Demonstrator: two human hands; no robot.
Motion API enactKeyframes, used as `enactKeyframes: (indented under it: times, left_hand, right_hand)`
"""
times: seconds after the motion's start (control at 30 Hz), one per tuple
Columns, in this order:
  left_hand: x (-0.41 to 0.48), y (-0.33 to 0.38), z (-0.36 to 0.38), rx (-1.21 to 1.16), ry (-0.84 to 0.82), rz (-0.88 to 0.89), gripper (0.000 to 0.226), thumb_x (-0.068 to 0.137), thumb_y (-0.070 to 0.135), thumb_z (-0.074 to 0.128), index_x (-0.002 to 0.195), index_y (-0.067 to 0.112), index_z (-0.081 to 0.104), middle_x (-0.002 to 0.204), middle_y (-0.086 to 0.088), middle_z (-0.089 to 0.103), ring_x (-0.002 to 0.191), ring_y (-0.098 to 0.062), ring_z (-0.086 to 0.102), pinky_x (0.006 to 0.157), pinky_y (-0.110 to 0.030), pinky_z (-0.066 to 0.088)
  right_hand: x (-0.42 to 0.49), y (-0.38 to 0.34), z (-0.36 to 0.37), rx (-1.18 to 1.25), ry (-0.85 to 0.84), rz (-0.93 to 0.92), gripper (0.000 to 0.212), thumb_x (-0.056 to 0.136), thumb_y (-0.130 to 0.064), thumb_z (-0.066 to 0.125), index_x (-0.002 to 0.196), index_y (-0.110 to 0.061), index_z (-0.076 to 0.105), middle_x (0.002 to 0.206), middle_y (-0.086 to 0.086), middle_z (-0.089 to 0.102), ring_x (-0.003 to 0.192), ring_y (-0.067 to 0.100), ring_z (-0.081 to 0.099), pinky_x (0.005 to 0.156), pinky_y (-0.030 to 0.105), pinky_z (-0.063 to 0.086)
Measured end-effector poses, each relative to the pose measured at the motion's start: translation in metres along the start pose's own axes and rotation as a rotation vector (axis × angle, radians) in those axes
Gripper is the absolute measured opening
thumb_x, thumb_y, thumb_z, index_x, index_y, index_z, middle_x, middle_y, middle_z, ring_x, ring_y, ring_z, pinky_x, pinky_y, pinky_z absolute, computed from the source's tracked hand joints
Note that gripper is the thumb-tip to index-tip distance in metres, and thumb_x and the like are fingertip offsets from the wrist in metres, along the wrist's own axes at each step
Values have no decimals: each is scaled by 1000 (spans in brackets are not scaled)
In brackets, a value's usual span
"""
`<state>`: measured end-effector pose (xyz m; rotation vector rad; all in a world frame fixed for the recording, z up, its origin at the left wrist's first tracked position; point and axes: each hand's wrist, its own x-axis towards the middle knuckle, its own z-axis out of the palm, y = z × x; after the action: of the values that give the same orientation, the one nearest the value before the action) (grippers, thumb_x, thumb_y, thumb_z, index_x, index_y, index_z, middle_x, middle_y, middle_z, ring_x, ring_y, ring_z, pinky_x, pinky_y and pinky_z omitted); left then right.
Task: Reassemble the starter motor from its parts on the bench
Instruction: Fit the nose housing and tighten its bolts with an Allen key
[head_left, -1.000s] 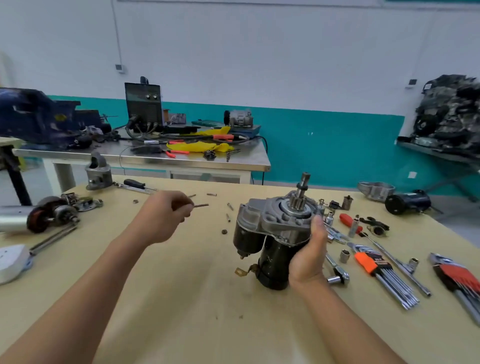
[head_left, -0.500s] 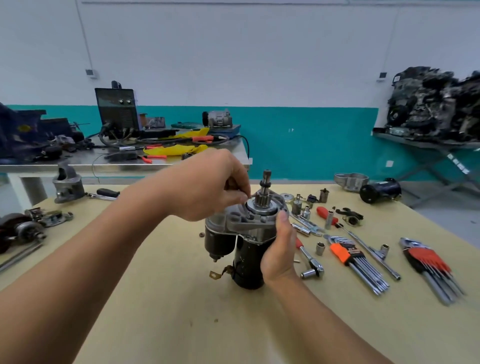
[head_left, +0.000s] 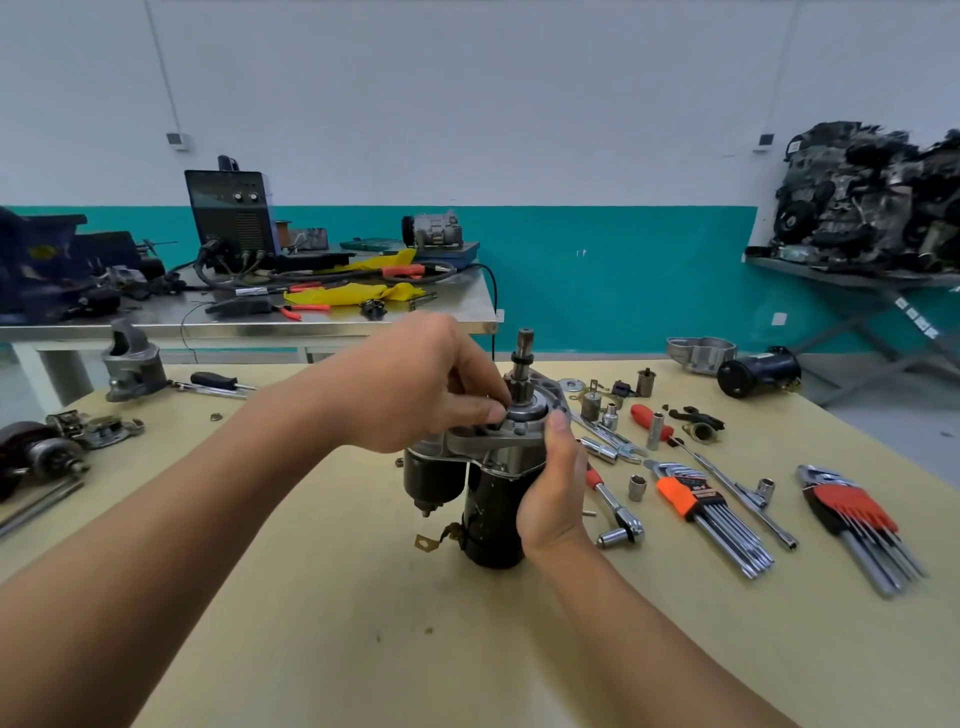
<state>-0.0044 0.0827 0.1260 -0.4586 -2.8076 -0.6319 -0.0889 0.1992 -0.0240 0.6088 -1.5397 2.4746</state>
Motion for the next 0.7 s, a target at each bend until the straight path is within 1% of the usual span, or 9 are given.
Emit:
enactKeyframes:
  times: [0.1, 0.2, 0.33, 0.4, 0.43, 0.5, 0.57, 0.63, 0.7]
  left_hand:
    - [-2, -3, 2, -33, 15, 3, 12, 88, 20, 75, 97, 27, 80, 79, 23, 71, 79, 6, 66, 64, -5, 48]
    - [-2, -4, 3, -30, 49, -1, 7, 87, 23, 77, 90, 28, 80, 77, 21, 72, 77, 3, 67, 64, -7, 50]
    - [-4, -5, 8, -8, 86, -13, 6, 88, 25, 76, 91, 23, 80, 80, 15, 74, 76, 1, 68, 66, -11, 54]
    - [-5, -6, 10, -6, 97, -16, 8, 88, 25, 75, 92, 21, 80, 81, 14, 74, 76, 0, 68, 66, -12, 54]
    - [-6, -6, 10, -7, 96, -18, 8, 88, 25, 75, 93, 21, 80, 81, 14, 74, 75, 0, 68, 66, -13, 54]
    - [-7, -6, 9, -13, 75, -19, 8, 89, 22, 74, 95, 23, 80, 82, 14, 74, 77, -1, 68, 68, -15, 55]
    - [-8, -7, 7, -7, 48, -9, 15, 91, 17, 72, 99, 26, 80, 86, 16, 73, 81, 0, 66, 71, -16, 55]
    - [-9, -8, 5, 2, 22, -2, 23, 93, 13, 68, 103, 30, 79, 86, 20, 69, 84, 1, 64, 71, -17, 54]
    - [-10, -8, 5, -1, -1, -7, 21, 93, 18, 68, 104, 33, 78, 84, 20, 67, 84, 0, 63, 69, -18, 53]
  right_hand:
    - [0, 0, 0, 5, -18, 2, 53, 75, -67, 47, 76, -14, 54, 78, 11, 48, 76, 20, 46, 69, 29, 41]
    - [1, 0, 0, 22, -24, 2, 52, 75, -66, 48, 77, -15, 56, 78, 12, 51, 75, 18, 51, 67, 20, 46]
    - [1, 1, -1, 21, -22, 3, 52, 75, -66, 47, 77, -15, 58, 77, 11, 53, 73, 16, 55, 66, 16, 47]
    - [1, 2, -1, 14, -23, 7, 54, 75, -67, 47, 74, -13, 56, 78, 11, 53, 74, 15, 55, 67, 19, 46]
    - [0, 3, -1, 12, -23, 7, 58, 75, -67, 47, 72, -9, 54, 78, 13, 53, 75, 16, 54, 69, 22, 46]
    - [0, 2, 0, 19, -25, 14, 68, 75, -67, 47, 78, 2, 50, 79, 19, 52, 78, 18, 52, 71, 28, 43]
    - [-1, 1, 0, 24, -27, 19, 70, 74, -68, 46, 79, 2, 52, 79, 21, 52, 79, 20, 50, 72, 30, 42]
    - [-1, -1, 1, 10, -18, 12, 73, 74, -68, 44, 81, 3, 54, 78, 23, 50, 78, 18, 48, 71, 23, 43]
    - [-1, -2, 1, 7, -25, 1, 75, 74, -67, 44, 81, 7, 53, 76, 25, 48, 74, 14, 49, 66, 12, 43]
